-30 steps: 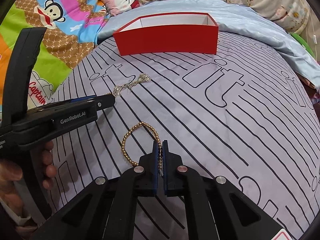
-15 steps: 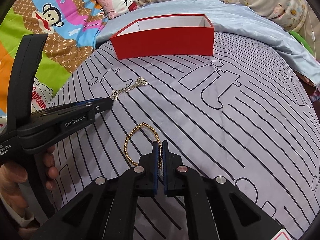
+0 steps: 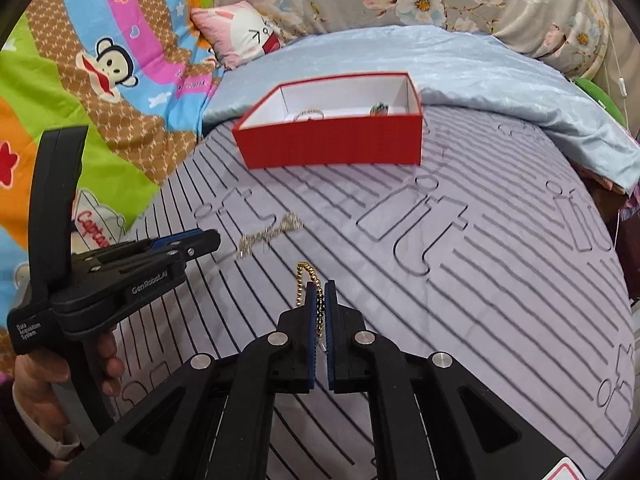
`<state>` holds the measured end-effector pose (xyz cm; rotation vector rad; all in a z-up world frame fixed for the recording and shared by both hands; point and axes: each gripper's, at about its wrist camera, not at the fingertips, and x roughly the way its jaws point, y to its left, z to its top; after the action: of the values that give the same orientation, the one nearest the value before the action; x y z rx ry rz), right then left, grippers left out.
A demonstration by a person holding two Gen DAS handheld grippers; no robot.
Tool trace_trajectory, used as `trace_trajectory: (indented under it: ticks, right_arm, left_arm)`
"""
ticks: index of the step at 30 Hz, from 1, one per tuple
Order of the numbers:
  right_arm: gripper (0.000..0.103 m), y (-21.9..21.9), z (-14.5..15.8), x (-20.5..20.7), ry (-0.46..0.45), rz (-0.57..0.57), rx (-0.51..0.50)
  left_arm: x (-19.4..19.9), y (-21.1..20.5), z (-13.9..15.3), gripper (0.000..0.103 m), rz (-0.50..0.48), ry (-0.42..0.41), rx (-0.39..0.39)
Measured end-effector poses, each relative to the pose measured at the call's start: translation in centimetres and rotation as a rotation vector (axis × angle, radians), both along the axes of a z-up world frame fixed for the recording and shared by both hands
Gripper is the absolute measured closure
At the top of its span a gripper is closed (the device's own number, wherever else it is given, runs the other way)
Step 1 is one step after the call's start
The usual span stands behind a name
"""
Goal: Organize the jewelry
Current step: 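Carry the gold chain and brown pendant into the red box with both tools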
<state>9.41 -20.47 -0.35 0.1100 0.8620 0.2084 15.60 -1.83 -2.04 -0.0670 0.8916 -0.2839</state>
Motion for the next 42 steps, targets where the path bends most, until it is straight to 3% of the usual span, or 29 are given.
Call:
trace_trajectory:
  ticks: [9,19,27,42]
  right_arm:
    - [0.100,-1.1,5.1,3.2,-0.130,-0.005,-0.035]
    - [0.100,-0.3,8.7,10.0,-0.229,0.014,-0.050]
    - [0.100,-0.3,8.4,15.6,-0.215,0.005,-0.018]
    - [0.100,-0.7,4.4,22.2,-0.141,-0.005,0.011]
  left_arm:
    - [2.4,0.1,4.5,0.088,0.002,-0.088,0.011]
    - [8.1,-1.4,8.0,0.088,0.018,-0.179,0.031]
    - [13.0,-2.5,8.6,0.088,0.039,-0.206,0.041]
    - [19.1,-4.5,5.6,0.088,0.040,-0.170,0.065]
